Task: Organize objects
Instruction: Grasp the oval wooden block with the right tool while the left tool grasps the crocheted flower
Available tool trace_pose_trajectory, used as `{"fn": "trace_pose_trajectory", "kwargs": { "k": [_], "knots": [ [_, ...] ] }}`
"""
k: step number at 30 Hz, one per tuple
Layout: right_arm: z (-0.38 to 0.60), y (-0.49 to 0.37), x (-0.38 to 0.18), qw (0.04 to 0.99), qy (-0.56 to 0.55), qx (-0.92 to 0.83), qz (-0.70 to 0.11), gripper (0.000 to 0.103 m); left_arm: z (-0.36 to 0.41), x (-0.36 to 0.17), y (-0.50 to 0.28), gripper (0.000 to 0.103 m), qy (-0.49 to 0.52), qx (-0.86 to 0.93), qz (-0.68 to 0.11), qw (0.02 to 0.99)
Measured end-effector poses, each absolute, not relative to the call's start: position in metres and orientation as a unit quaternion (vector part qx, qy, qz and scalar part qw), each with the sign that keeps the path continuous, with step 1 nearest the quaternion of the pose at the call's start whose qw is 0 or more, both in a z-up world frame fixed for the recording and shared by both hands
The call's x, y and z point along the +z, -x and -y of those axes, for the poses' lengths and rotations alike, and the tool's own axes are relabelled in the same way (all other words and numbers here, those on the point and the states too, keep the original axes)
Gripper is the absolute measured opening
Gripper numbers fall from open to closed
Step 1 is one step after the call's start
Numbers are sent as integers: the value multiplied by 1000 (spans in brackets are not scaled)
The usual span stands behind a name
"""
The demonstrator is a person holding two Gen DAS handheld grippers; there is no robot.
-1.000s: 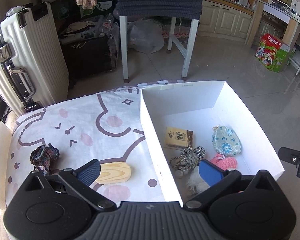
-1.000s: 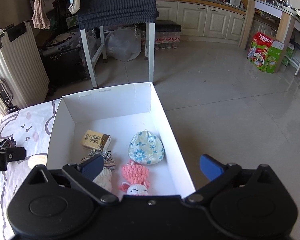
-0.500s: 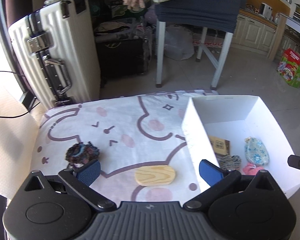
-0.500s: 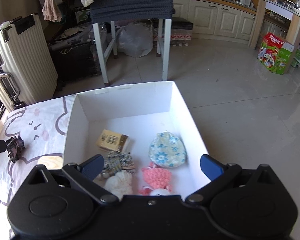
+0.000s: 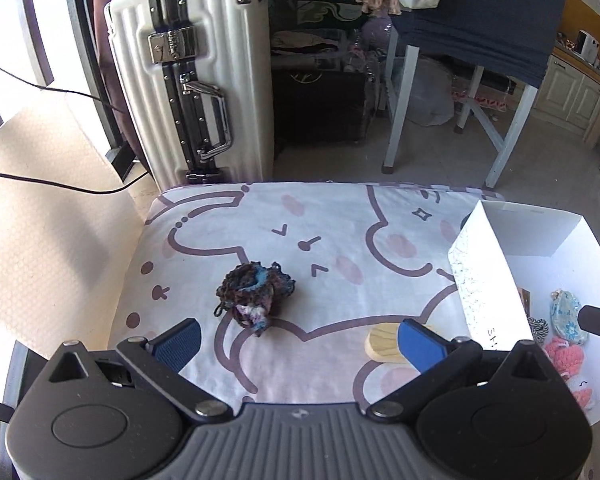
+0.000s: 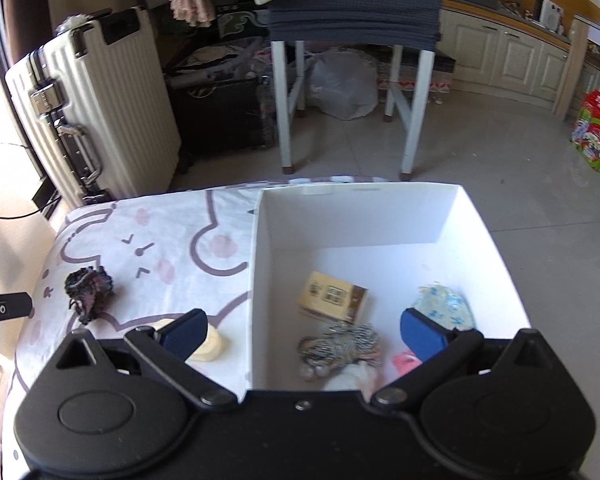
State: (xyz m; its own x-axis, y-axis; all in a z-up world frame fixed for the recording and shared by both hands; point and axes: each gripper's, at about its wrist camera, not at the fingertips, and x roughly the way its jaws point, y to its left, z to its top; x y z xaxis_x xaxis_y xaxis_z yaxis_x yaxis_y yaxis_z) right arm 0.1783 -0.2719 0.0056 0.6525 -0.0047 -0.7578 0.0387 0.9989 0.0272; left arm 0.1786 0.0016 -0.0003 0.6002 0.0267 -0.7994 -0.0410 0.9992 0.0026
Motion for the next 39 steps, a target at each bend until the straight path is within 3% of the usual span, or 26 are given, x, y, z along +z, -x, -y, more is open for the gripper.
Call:
{"fn": "trace_pose_trajectory", "kwargs": {
  "k": [12, 31, 39],
  "knots": [
    [213, -193, -3, 907, 0, 32, -420, 103, -47, -19, -175, 103, 38, 53, -457, 887],
    [206, -212, -21, 909, -37, 28, -415, 103, -75, -27, -207, 103, 57, 47, -442, 894],
    [186, -237, -48, 885, -65, 17, -461, 103, -80, -48, -241, 103, 62, 45, -453, 888]
  ]
}}
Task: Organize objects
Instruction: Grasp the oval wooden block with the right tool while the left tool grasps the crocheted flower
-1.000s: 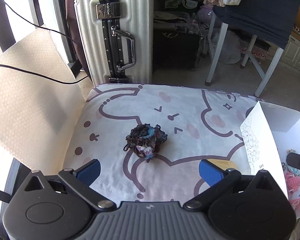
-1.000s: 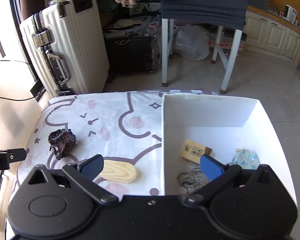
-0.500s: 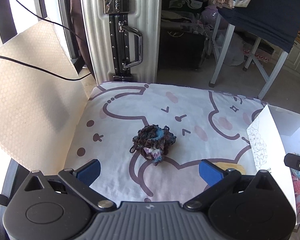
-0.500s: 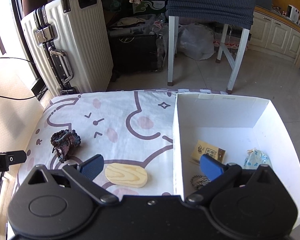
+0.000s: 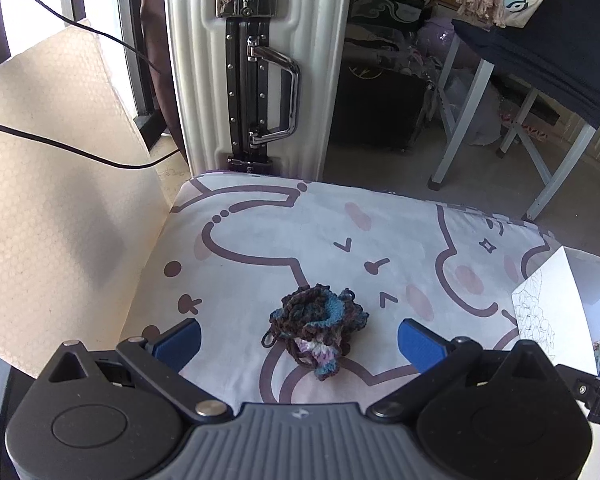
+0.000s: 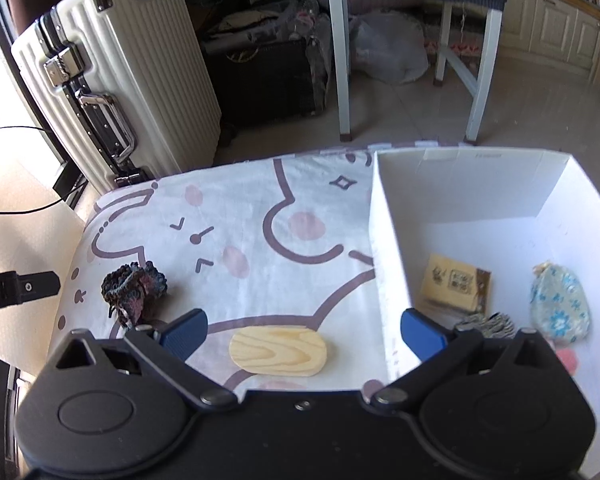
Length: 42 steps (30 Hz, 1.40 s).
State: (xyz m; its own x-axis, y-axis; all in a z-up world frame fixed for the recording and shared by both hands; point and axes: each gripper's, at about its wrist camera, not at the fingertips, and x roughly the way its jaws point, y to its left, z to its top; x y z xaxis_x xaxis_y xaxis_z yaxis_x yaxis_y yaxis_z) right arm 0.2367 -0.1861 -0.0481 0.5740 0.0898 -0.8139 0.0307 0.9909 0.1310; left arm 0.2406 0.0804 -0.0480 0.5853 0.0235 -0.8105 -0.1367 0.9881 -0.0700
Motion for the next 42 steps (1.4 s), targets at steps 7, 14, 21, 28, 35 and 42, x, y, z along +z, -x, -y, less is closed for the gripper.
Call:
{"fn": "trace_pose_trajectory", "kwargs": {
  "k": [7, 14, 21, 28, 35, 42],
  "knots": [
    [154, -257, -84, 864, -79, 12, -498, 103, -68, -67, -262, 103, 22, 26, -458, 888],
    [140, -270, -120, 853, -55, -6, -520, 103, -63, -95, -284, 103, 14, 34, -482, 875],
    [145, -284, -141, 845, -54, -18, -532, 103, -56, -118, -301, 103, 7, 32, -501, 865],
    [147, -290, -157, 834, -46, -21, -550, 103, -56, -138, -311, 103, 5, 44, -517, 855],
    [141, -290, -165, 827, -38, -5, -561, 103, -61, -149, -315, 99, 9, 52, -527, 848],
    [136, -292, -167, 824, -13, 0, -566, 94, -63, -156, -316, 71, 39, 38, -541, 839]
  ]
}}
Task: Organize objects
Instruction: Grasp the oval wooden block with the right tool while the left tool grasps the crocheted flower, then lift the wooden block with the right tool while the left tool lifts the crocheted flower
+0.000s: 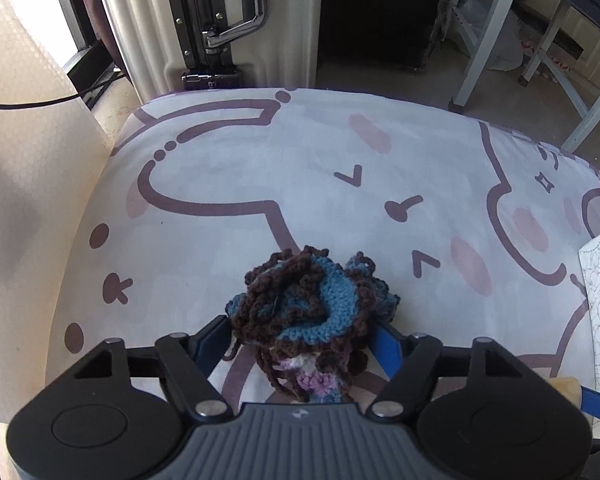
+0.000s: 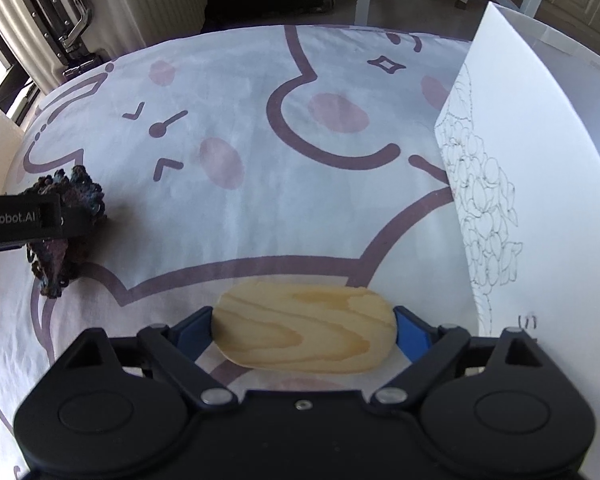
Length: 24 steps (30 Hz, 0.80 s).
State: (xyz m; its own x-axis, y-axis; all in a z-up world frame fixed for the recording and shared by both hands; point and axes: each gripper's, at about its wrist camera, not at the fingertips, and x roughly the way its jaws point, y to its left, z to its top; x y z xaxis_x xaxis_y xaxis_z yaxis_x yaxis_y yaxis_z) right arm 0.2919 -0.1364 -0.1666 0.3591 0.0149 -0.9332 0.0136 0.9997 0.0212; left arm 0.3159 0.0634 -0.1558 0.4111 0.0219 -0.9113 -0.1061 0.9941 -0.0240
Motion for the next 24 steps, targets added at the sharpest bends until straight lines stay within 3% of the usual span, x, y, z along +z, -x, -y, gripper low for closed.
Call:
{"fn": "trace_pose_trajectory", "kwargs": {
  "k": [3, 7, 24],
  "knots": [
    [135, -291, -166, 824, -5, 3, -567, 93, -63, -157, -315, 59, 43, 37, -545, 836],
    [135, -288, -162, 827, 4, 10, -562, 93, -63, -153, -313, 53, 42, 37, -544, 837],
    [145, -265, -85, 868, -5, 59, -494, 93, -66, -78, -266, 50, 39, 44, -501, 863]
  ]
}}
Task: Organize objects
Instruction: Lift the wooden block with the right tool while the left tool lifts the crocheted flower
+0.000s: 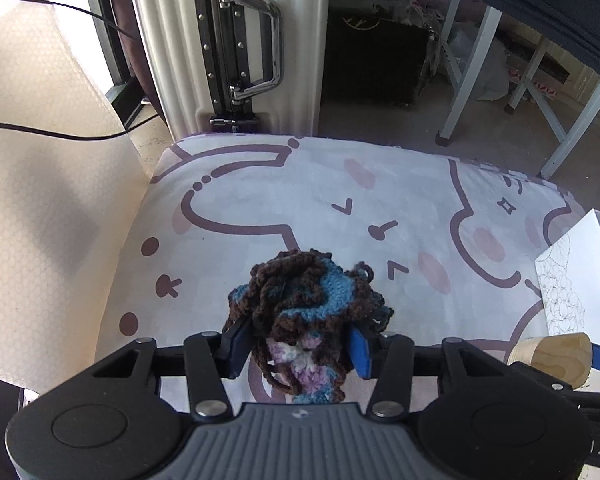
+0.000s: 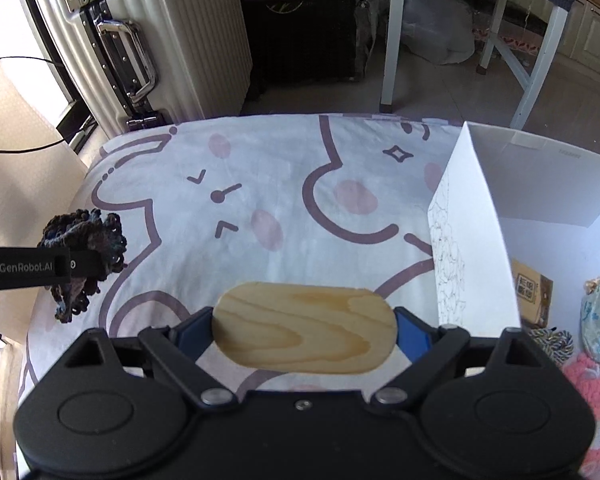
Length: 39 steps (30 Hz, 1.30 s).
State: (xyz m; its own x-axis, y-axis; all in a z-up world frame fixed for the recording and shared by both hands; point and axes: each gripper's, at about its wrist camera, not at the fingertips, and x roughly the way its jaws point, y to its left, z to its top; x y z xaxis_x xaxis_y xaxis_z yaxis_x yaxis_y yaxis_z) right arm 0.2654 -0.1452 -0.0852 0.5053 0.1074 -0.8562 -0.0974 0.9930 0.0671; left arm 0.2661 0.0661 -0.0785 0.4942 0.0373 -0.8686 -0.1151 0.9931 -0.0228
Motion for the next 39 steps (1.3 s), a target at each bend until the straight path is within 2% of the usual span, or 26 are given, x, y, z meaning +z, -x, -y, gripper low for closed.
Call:
{"fn": "trace_pose_trajectory", "kwargs": {
  "k": [14, 26, 39],
  "knots": [
    [168, -236, -24, 895, -13, 74, -439, 93, -50, -17, -215, 50, 44, 20, -443, 895],
    [179, -205, 9, 909, 0, 88, -408, 93, -34, 4, -171, 50, 44, 0, -422, 906],
    [190, -178, 20, 911, 3, 87, -403, 93, -32, 15, -135, 50, 50, 7, -407, 912]
  ]
}}
